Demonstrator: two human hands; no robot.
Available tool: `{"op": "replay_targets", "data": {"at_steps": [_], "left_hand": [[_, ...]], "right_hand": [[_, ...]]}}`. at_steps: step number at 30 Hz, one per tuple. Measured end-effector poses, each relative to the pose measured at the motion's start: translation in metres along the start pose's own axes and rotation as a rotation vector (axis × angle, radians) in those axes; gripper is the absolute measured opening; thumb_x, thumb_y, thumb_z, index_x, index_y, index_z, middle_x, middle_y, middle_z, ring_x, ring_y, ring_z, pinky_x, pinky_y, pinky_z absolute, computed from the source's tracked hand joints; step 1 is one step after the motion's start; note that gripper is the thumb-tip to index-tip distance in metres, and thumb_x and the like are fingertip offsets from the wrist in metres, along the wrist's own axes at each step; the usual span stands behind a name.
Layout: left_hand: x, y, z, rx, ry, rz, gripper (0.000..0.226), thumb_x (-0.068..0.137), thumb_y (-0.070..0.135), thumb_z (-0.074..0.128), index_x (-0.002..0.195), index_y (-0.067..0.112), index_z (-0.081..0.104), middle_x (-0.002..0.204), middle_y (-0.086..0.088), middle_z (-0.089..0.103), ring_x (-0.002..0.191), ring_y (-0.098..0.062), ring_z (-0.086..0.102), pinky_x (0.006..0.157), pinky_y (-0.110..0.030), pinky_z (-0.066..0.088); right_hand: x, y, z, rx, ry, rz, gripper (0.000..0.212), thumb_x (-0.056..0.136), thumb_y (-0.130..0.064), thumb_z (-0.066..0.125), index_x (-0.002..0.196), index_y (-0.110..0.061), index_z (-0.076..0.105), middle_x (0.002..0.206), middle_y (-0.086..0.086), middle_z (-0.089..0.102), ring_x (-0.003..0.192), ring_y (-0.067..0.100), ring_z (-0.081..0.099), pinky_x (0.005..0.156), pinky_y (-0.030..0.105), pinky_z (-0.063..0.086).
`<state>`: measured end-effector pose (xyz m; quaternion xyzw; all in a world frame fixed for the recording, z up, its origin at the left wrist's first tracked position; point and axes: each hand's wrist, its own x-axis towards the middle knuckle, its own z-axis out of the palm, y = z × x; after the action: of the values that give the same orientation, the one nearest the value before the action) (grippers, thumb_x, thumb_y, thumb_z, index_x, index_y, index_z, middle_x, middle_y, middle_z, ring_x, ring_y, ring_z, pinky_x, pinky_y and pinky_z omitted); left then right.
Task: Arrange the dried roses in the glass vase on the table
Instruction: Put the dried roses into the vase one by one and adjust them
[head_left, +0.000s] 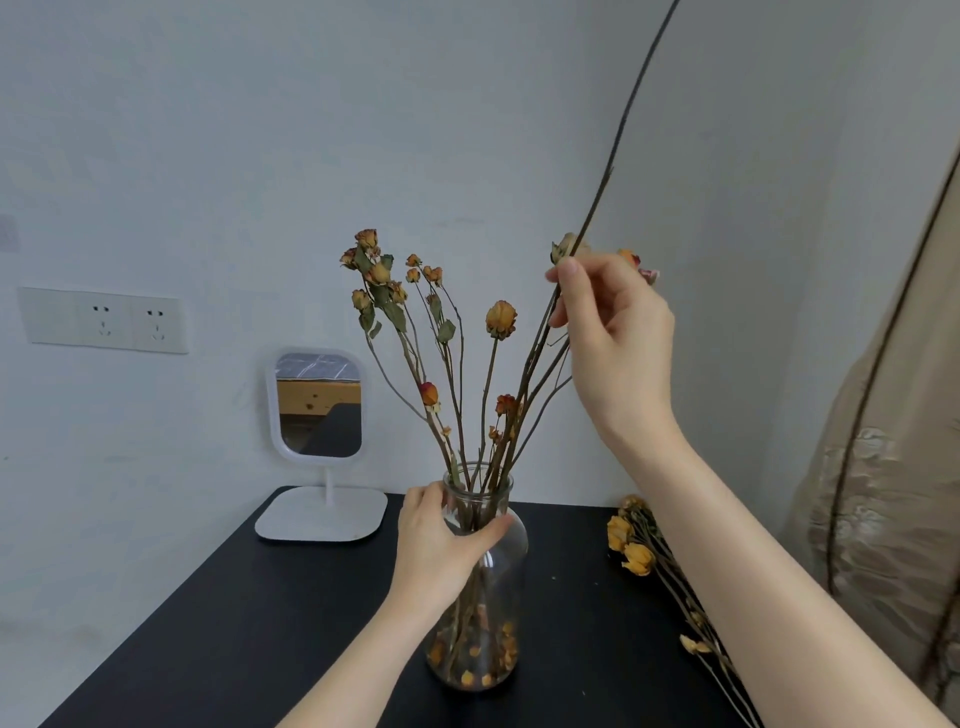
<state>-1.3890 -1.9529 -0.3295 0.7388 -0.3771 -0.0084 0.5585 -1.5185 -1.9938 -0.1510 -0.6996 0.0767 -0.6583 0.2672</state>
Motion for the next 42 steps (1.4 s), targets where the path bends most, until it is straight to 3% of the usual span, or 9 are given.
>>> {"op": "replay_targets", "data": {"at_steps": [4, 7, 12, 16, 22, 27, 33, 37, 42], "left_hand": [[0.003, 0.0, -0.006, -0.025, -0.022, 0.025, 0.051, 0.063, 0.051, 0.077, 0.102, 0.037, 0.048, 0.09, 0.025, 0.042, 0.081, 0.005, 0.047, 0.066, -0.005, 0.033], [0.006, 0.0, -0.009, -0.012, -0.036, 0.035, 0.051, 0.064, 0.051, 0.076, 0.106, 0.034, 0.053, 0.091, 0.024, 0.045, 0.084, 0.0, 0.049, 0.064, -0.003, 0.033], [0.008, -0.003, -0.01, -0.03, -0.061, 0.046, 0.055, 0.066, 0.048, 0.075, 0.114, 0.028, 0.055, 0.104, 0.015, 0.053, 0.097, -0.005, 0.052, 0.073, -0.011, 0.037], [0.007, -0.004, -0.009, -0.066, -0.061, 0.035, 0.056, 0.065, 0.048, 0.075, 0.114, 0.029, 0.056, 0.107, 0.012, 0.055, 0.1, -0.007, 0.054, 0.071, -0.01, 0.039], [0.008, -0.004, -0.009, -0.052, -0.053, 0.044, 0.055, 0.065, 0.048, 0.074, 0.113, 0.028, 0.056, 0.106, 0.012, 0.055, 0.096, -0.006, 0.055, 0.073, -0.012, 0.042], [0.006, -0.003, -0.01, -0.042, -0.051, 0.045, 0.055, 0.068, 0.044, 0.075, 0.115, 0.023, 0.056, 0.108, 0.007, 0.056, 0.099, -0.01, 0.056, 0.086, -0.026, 0.05], [0.003, 0.001, -0.011, -0.063, -0.05, 0.063, 0.047, 0.07, 0.039, 0.075, 0.111, 0.024, 0.056, 0.105, 0.007, 0.055, 0.097, -0.008, 0.053, 0.071, -0.009, 0.039], [0.002, 0.001, -0.012, -0.068, -0.052, 0.059, 0.046, 0.071, 0.036, 0.074, 0.111, 0.021, 0.057, 0.105, 0.005, 0.054, 0.099, -0.01, 0.054, 0.075, -0.013, 0.04], [0.001, 0.004, -0.012, -0.049, -0.054, 0.038, 0.049, 0.072, 0.039, 0.075, 0.113, 0.021, 0.056, 0.11, 0.004, 0.054, 0.101, -0.01, 0.053, 0.081, -0.019, 0.042]], "right_hand": [[-0.012, 0.008, 0.008, -0.126, -0.093, 0.014, 0.02, 0.096, -0.021, 0.048, 0.094, -0.01, 0.065, 0.061, -0.012, 0.056, 0.052, -0.002, 0.051, 0.049, 0.009, 0.037], [-0.019, 0.013, 0.012, -0.16, -0.138, 0.051, 0.02, 0.096, -0.023, 0.048, 0.096, -0.013, 0.065, 0.062, -0.011, 0.06, 0.051, -0.002, 0.054, 0.048, 0.01, 0.041], [-0.033, 0.02, 0.021, -0.263, -0.244, 0.083, 0.025, 0.096, -0.026, 0.046, 0.102, -0.013, 0.066, 0.069, -0.005, 0.066, 0.047, 0.0, 0.052, 0.052, 0.014, 0.042], [-0.041, 0.021, 0.025, -0.268, -0.227, 0.08, 0.027, 0.097, -0.027, 0.044, 0.102, -0.013, 0.067, 0.069, -0.005, 0.065, 0.058, 0.005, 0.06, 0.059, 0.018, 0.05], [-0.029, 0.015, 0.03, -0.279, -0.152, 0.052, 0.026, 0.097, -0.024, 0.043, 0.095, -0.012, 0.066, 0.065, -0.002, 0.066, 0.046, 0.006, 0.052, 0.049, 0.023, 0.045], [-0.033, 0.022, 0.037, -0.434, -0.364, 0.169, 0.033, 0.097, -0.024, 0.04, 0.086, -0.007, 0.066, 0.07, 0.008, 0.067, 0.056, 0.022, 0.061, 0.059, 0.04, 0.056], [-0.049, 0.031, 0.037, -0.639, -0.442, 0.126, 0.031, 0.096, -0.03, 0.044, 0.092, -0.014, 0.07, 0.068, -0.001, 0.064, 0.055, 0.013, 0.06, 0.056, 0.025, 0.053], [-0.05, 0.026, 0.04, -0.648, -0.414, 0.058, 0.026, 0.092, -0.033, 0.052, 0.106, -0.018, 0.069, 0.089, 0.001, 0.072, 0.069, 0.016, 0.066, 0.062, 0.025, 0.053], [-0.044, 0.026, 0.041, -0.486, -0.327, 0.152, 0.024, 0.091, -0.034, 0.054, 0.105, -0.02, 0.068, 0.056, -0.009, 0.057, 0.048, 0.007, 0.055, 0.059, 0.025, 0.054]]}}
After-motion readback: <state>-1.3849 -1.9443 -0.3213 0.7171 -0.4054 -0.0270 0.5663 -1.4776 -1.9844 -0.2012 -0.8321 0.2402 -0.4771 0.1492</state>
